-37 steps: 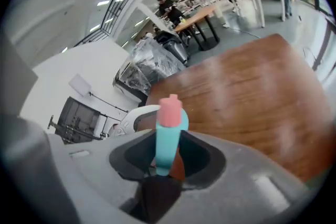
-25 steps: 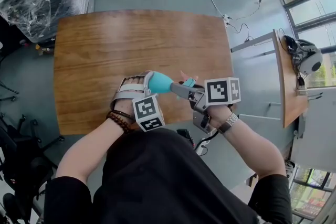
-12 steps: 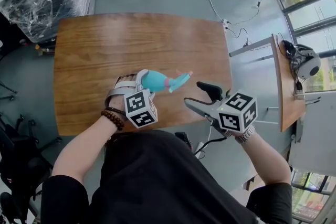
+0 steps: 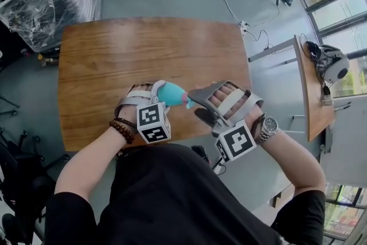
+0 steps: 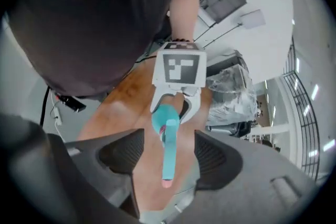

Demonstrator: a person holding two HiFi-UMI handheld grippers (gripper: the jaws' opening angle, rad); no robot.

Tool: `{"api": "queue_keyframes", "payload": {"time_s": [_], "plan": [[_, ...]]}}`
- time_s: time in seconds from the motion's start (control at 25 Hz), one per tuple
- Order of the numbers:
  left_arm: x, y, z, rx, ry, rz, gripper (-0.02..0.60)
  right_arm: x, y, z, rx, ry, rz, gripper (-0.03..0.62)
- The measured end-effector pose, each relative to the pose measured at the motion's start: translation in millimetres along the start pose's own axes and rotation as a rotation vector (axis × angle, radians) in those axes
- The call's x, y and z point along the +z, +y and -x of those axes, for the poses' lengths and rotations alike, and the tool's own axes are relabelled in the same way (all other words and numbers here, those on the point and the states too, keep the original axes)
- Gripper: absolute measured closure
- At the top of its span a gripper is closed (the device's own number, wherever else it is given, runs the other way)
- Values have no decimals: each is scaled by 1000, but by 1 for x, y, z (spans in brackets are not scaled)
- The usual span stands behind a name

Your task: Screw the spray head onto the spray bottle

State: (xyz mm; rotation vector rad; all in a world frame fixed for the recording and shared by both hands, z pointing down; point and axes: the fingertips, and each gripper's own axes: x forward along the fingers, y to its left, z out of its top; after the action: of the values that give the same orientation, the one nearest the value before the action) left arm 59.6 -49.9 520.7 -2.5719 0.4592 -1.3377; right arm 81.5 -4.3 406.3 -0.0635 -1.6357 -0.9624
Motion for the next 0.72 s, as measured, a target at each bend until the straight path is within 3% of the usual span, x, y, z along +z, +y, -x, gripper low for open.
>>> {"api": "queue_keyframes", "payload": {"time_s": [0.12,0.2,0.36,0.44,0.56,0.72], "plan": [[4,-5,3,-8,-5,-31,207,5,4,-10,8,-2,81,324],[4,-7,4,-9,-5,-44,207,9,3,-15,-7,-20,103,374],[6,-9,5,6,-5,-60,207,11,6,-18,-5,-19,101,473],[6,-7,6,23,-3,-64,207,7,8,-19,5,-6,73,474],[5,-3,5,59,12,-70,207,0,10,-21,43,1,-76,476],[4,4,3,102,34,-65,209,-7,3,-26,108,-36,-491,476]]}}
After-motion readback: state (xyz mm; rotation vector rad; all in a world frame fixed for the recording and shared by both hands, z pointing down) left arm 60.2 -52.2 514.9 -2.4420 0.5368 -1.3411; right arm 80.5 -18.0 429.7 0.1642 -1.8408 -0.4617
